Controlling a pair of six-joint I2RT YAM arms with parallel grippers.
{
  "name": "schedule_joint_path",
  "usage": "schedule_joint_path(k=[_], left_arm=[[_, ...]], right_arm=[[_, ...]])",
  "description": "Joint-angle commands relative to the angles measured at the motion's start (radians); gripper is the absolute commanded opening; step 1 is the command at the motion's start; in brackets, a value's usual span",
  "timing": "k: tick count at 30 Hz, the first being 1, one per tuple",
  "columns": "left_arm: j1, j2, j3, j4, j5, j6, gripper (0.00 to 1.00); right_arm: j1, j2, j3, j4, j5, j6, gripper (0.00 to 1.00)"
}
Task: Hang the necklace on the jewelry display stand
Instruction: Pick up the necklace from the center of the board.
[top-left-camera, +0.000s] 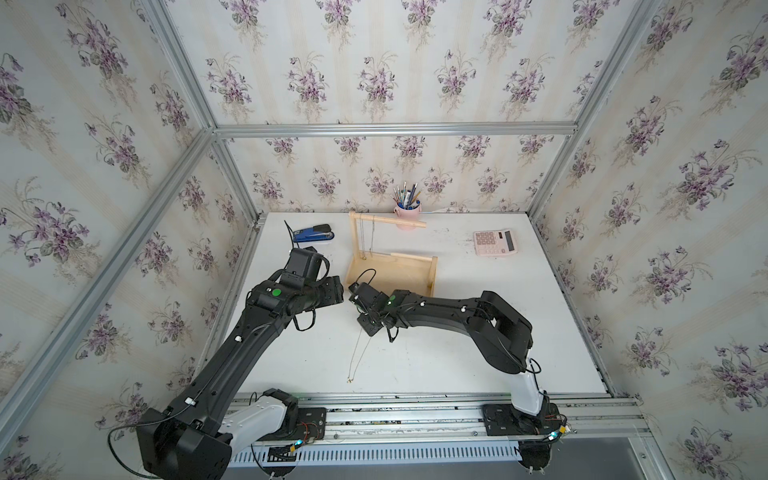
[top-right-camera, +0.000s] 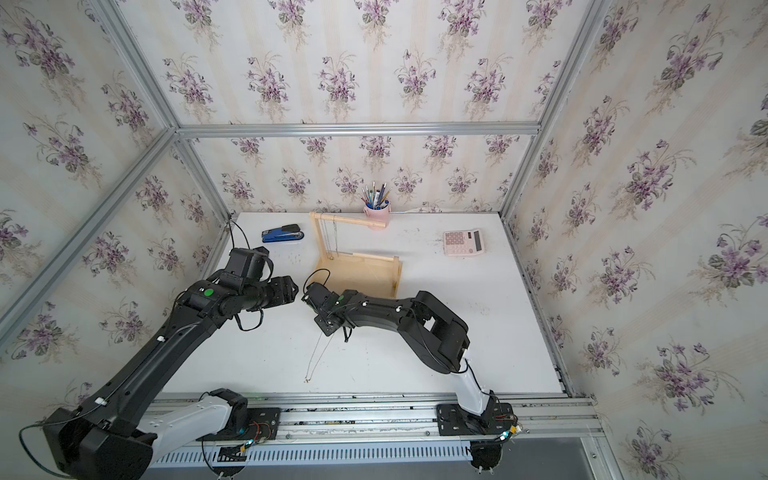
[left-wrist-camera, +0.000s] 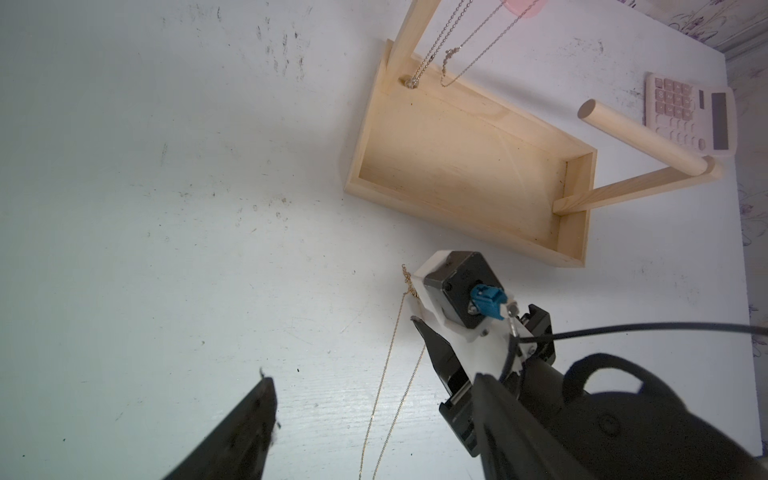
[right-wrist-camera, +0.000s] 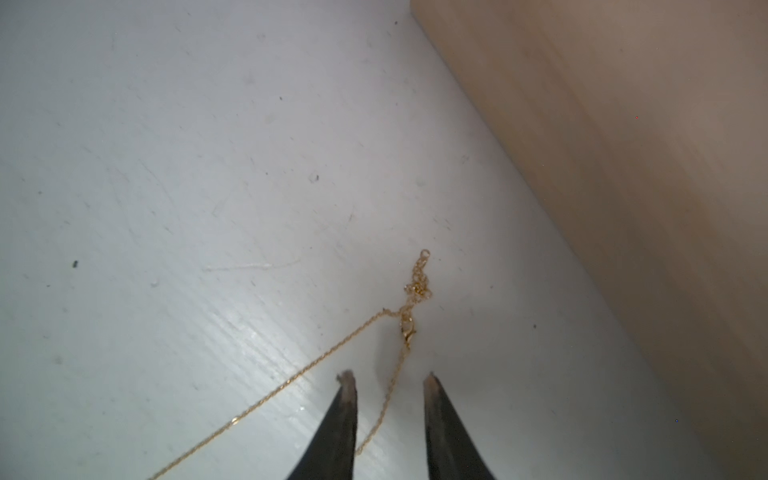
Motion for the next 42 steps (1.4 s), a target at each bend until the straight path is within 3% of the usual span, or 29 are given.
schedule_joint_path(k=[1,29,42], left_arm=[[0.005,-0.008,0.002,0.02,-0.001,-0.007,0.77],[0.013,0.003,-0.004,0.02,-0.005,-0.01,0.79],[0.019,-0.018,-0.008,0.02,-0.001,-0.017,0.79]], right_arm=[[0.001,0.007,0.0,-0.006,0.02,-0.013,0.29],[-0.019,0.063,0.02,0.019,-0.007,-0.041,0.21],[-0.021,0.092,0.039,-0.005,-0.029,-0.048,0.03]])
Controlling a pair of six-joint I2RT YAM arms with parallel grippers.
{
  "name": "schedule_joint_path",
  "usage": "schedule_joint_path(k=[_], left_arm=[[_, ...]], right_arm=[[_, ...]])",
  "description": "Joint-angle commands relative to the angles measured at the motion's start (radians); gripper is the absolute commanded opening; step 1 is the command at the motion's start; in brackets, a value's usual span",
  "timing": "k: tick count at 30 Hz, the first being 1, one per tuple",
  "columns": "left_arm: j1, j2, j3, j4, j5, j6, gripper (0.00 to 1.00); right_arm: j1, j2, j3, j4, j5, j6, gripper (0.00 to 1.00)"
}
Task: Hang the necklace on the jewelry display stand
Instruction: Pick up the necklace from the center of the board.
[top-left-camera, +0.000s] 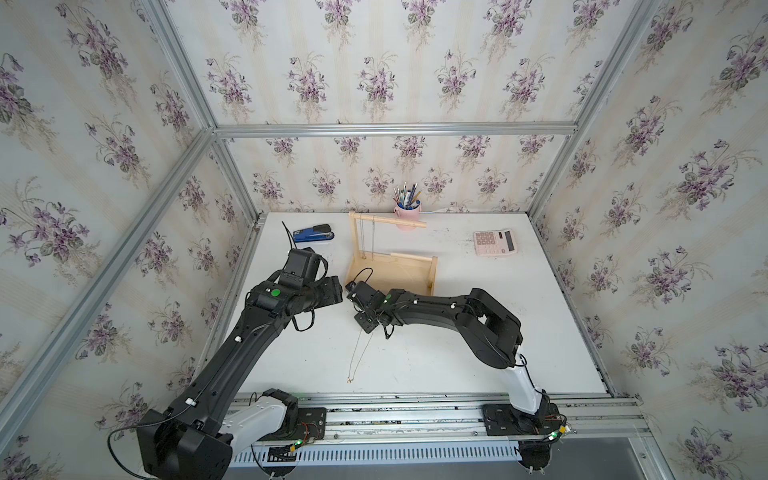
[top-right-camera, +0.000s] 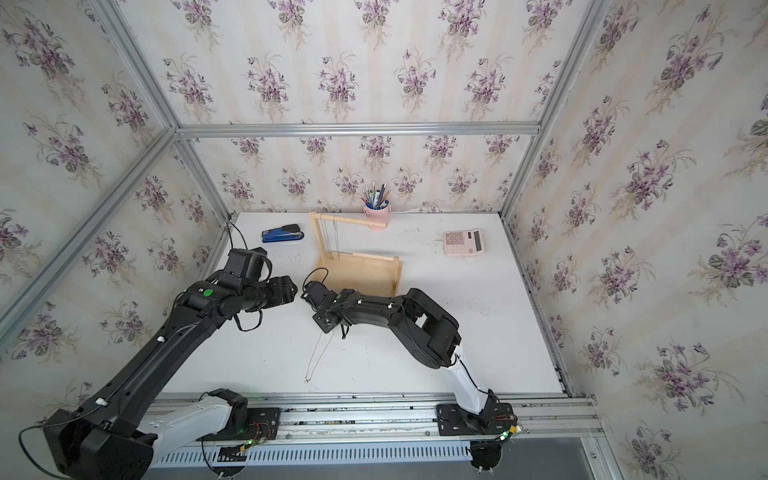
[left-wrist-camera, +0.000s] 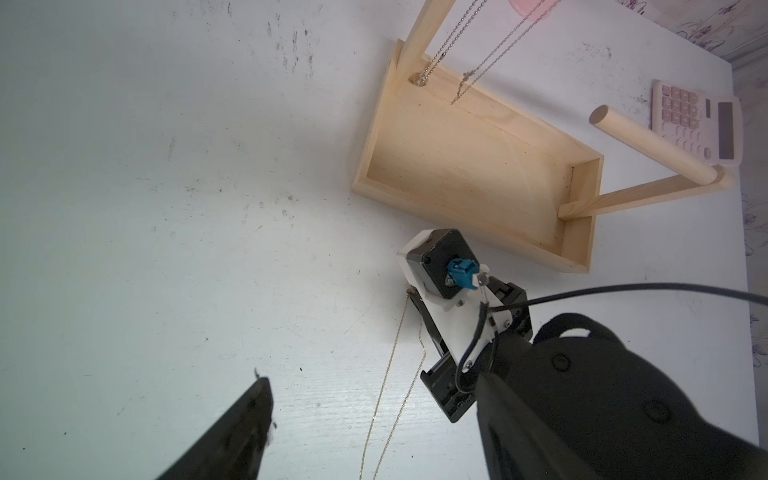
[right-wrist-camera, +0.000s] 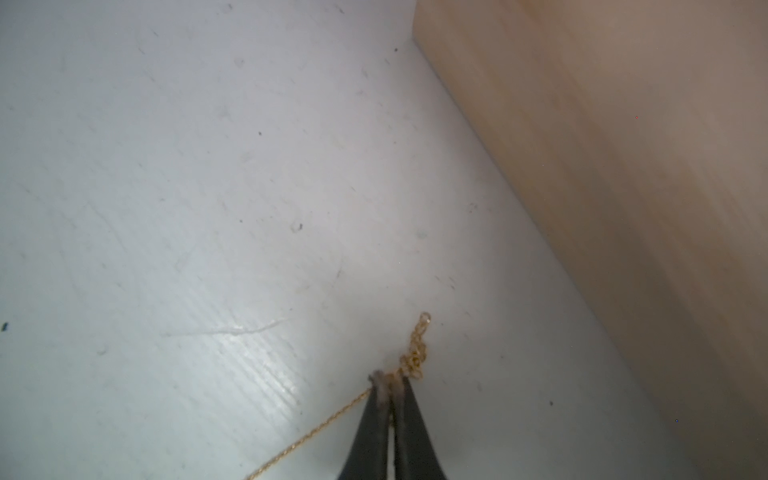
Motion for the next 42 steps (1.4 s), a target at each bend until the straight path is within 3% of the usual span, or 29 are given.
schedule_joint_path(k=[1,9,15,23,31,38,42], left_arm=[[0.002,-0.016,0.0,0.019,-0.002,-0.006,0.79],[0.007,-0.042,-0.003,0.012,-0.008,-0.018,0.79],[0.01,-0.066,0.0,0.031,0.102,0.016,0.79],[0.01,-0.1,-0.042,0.055,0.118,0.016,0.79],[0.017,-0.148,-0.138,0.222,0.222,0.012,0.78],[0.017,-0.193,-0.209,0.407,0.365,0.017,0.57],[0.016,-0.17,-0.192,0.472,0.462,0.038,0.37]], right_arm=[[-0.002,0.01,-0.005,-0.065,-0.027,-0.01,0.01],[-0.007,-0.063,-0.007,-0.08,-0.016,-0.014,0.0],[-0.008,-0.152,-0.008,-0.092,-0.032,-0.019,0.0],[-0.008,-0.23,0.009,-0.131,-0.033,-0.014,0.0],[-0.008,-0.357,0.068,-0.217,-0.069,-0.017,0.0],[-0.008,-0.472,0.155,-0.309,-0.098,-0.033,0.0],[-0.008,-0.515,0.213,-0.347,-0.112,-0.039,0.0]])
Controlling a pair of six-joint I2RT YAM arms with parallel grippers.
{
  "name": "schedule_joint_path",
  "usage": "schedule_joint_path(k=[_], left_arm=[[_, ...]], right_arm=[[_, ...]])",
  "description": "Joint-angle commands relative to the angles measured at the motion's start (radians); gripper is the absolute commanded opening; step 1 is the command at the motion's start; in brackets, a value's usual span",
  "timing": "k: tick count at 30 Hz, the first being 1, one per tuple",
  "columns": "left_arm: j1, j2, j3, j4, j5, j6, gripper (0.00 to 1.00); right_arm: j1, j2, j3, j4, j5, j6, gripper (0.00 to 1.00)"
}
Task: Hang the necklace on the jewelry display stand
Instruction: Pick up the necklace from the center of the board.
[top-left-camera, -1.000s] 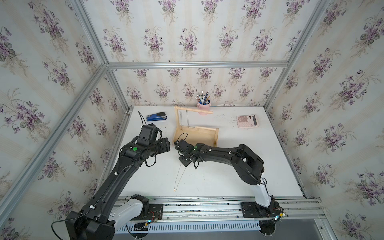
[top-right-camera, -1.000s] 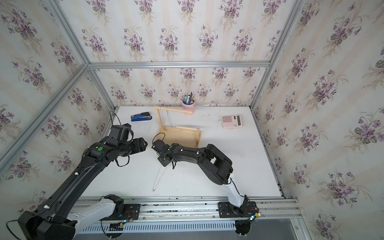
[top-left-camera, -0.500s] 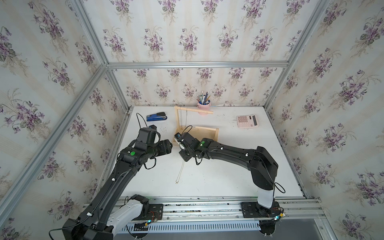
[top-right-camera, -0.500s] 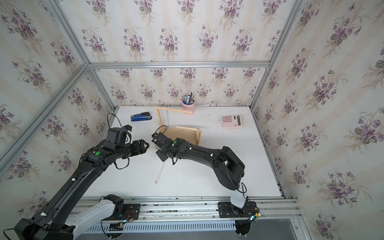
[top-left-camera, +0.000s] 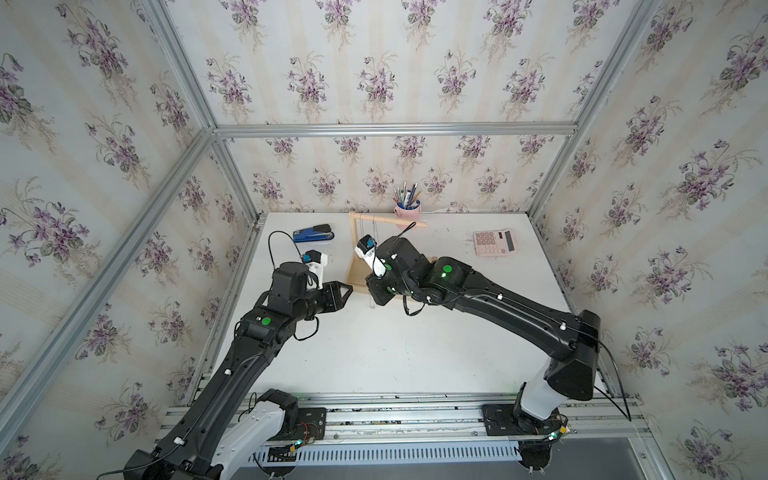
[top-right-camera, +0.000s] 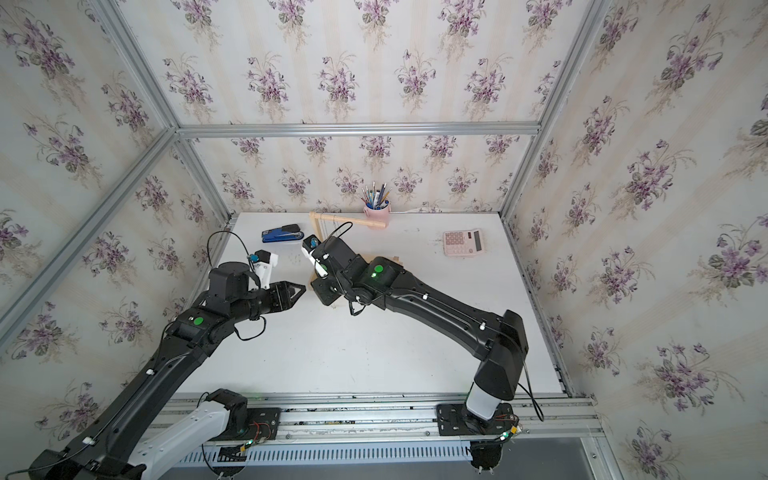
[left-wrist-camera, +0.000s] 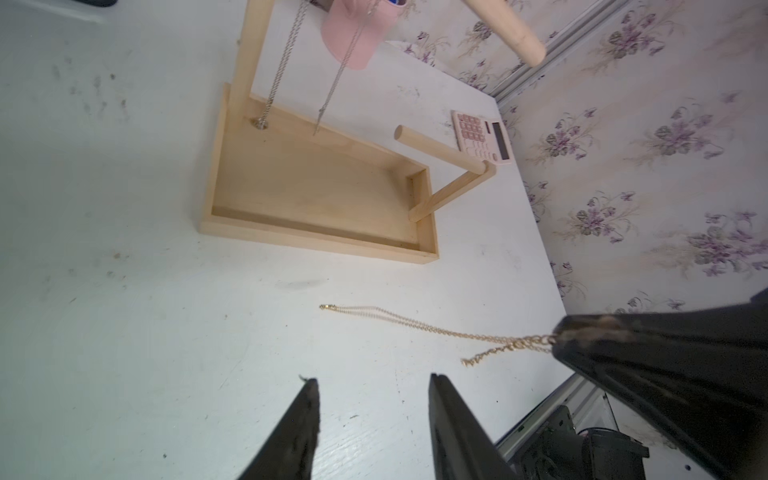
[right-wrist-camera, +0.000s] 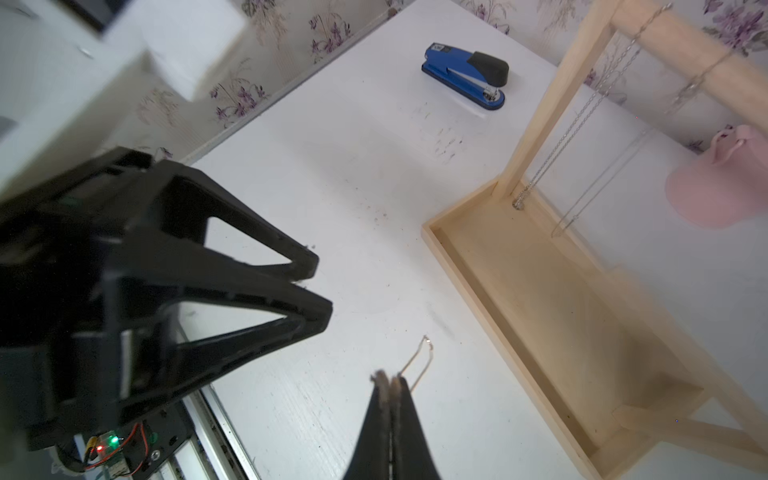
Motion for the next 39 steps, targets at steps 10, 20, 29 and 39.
schedule_joint_path(k=[10,20,29,39], left_arm=[[-0.031,0.072,0.103,0.184,0.289,0.06,0.62],[-0.079,0.073,0.125,0.167,0.286,0.091,0.61],[-0.11,0.068,0.138,0.119,0.254,0.127,0.6],[-0.11,0.089,0.155,0.118,0.219,0.13,0.6]], right_arm=[[-0.001,-0.057,0.078,-0.095,0.003,-0.026,0.0],[-0.001,-0.085,0.084,-0.085,0.011,-0.024,0.0],[-0.001,-0.103,0.086,-0.086,0.002,-0.024,0.0],[-0.001,-0.13,0.075,-0.089,-0.004,-0.019,0.0]])
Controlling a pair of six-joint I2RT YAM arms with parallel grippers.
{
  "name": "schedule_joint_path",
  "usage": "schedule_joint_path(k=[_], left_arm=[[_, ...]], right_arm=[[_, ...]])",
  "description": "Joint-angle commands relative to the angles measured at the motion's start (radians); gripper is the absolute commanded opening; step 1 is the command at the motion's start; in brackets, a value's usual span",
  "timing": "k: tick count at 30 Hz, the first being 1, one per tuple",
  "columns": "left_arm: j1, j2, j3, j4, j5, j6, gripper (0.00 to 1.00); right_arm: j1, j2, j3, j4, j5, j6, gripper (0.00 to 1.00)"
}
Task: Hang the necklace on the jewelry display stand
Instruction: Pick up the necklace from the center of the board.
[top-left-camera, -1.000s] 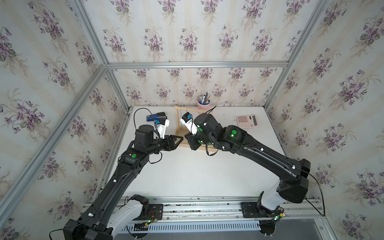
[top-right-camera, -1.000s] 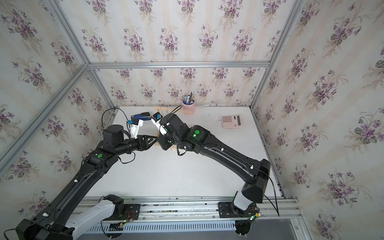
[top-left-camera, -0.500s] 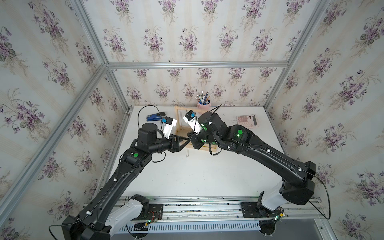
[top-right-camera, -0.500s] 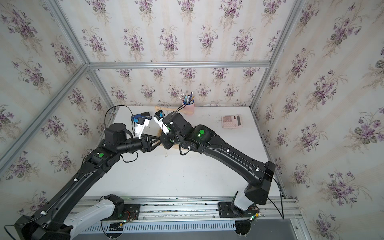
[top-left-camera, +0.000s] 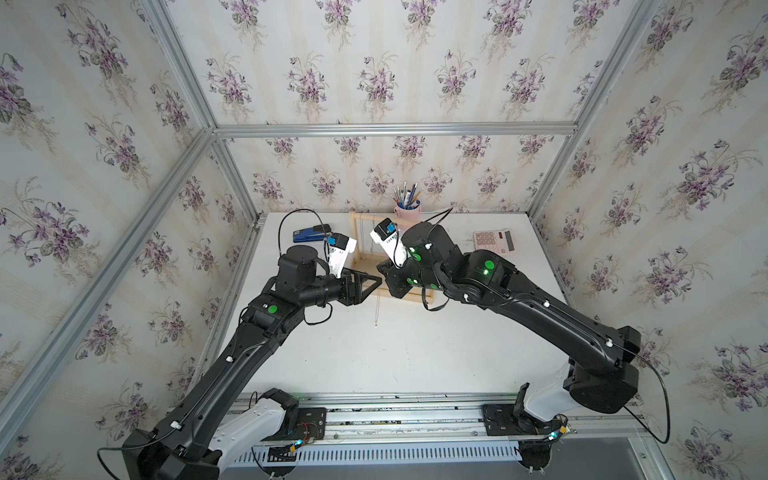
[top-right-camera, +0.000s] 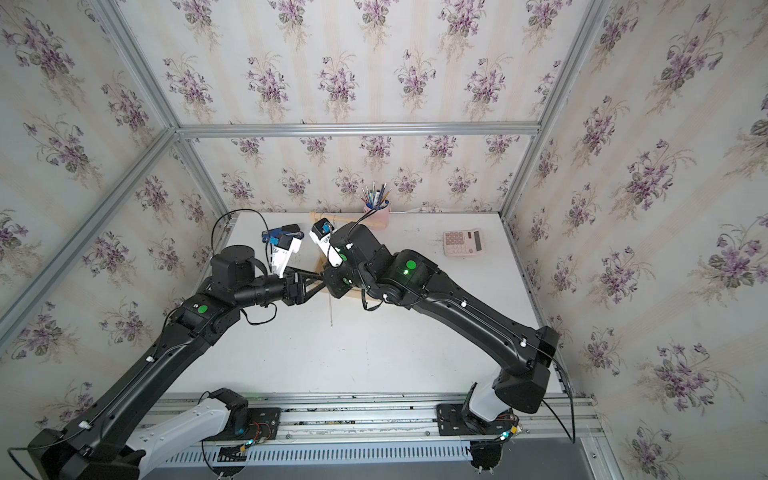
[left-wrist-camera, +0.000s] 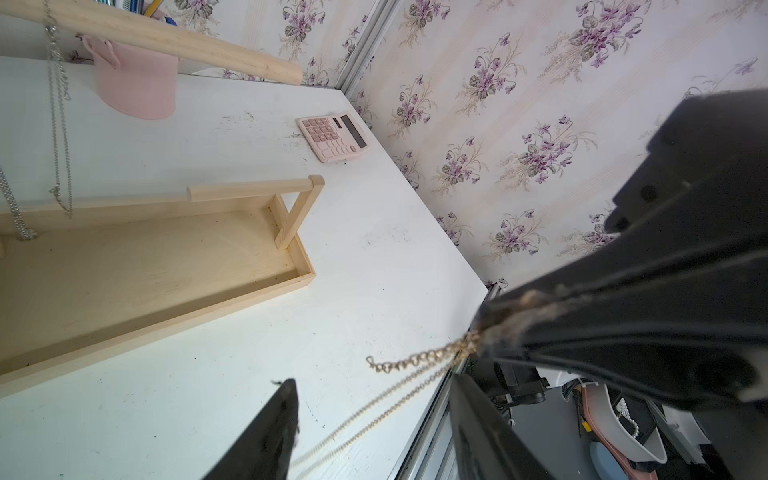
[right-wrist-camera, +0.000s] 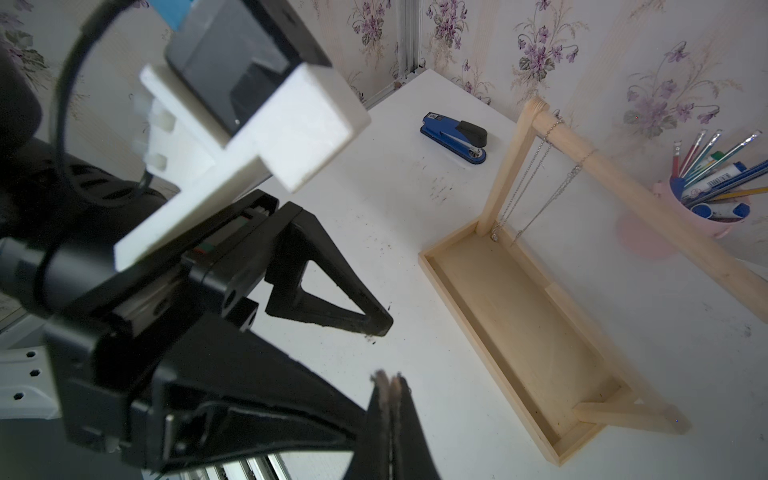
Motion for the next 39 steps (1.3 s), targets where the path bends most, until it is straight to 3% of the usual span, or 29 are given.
schedule_joint_path(k=[1,24,39], left_arm=[[0.001,0.006,0.01,0.016,-0.007,0.017,0.6],[-0.011,0.057,0.066,0.023,-0.026,0.039,0.64],[-0.121,0.153,0.108,0.048,-0.003,0.063,0.7]], right_arm=[[-0.001,-0.014,-0.006,0.006,-0.008,0.001,0.0],[0.0,-0.035,-0.043,0.028,-0.06,0.016,0.0],[-0.003,-0.028,-0.056,0.069,-0.037,0.007,0.0]])
